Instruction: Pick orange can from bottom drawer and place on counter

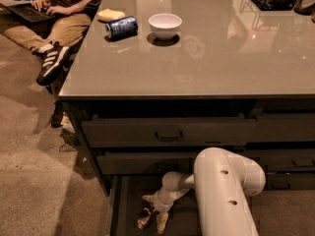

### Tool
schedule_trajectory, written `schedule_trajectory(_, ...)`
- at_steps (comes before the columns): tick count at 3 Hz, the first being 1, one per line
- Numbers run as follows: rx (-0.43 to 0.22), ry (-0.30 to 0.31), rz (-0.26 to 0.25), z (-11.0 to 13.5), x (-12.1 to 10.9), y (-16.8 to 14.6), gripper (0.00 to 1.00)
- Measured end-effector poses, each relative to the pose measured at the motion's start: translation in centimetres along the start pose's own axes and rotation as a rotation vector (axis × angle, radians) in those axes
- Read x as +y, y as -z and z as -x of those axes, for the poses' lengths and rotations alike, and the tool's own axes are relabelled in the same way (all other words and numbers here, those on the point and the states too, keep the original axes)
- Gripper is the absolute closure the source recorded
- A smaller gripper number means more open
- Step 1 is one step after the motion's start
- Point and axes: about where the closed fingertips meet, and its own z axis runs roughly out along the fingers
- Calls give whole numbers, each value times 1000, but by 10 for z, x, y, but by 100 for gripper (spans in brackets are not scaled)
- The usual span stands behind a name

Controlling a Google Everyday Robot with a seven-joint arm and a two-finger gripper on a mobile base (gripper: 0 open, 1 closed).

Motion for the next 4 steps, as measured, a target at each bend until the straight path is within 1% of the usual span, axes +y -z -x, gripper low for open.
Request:
schedule_trajectory(1, -14, 25, -10, 3, -3, -11, 19)
schedule_trajectory(2, -32, 45, -33, 8, -5, -12, 50)
schedule_trajectory(3, -49, 53, -62, 12, -3, -2, 73)
schedule_trajectory(4, -30, 41, -145, 10, 2, 40, 96)
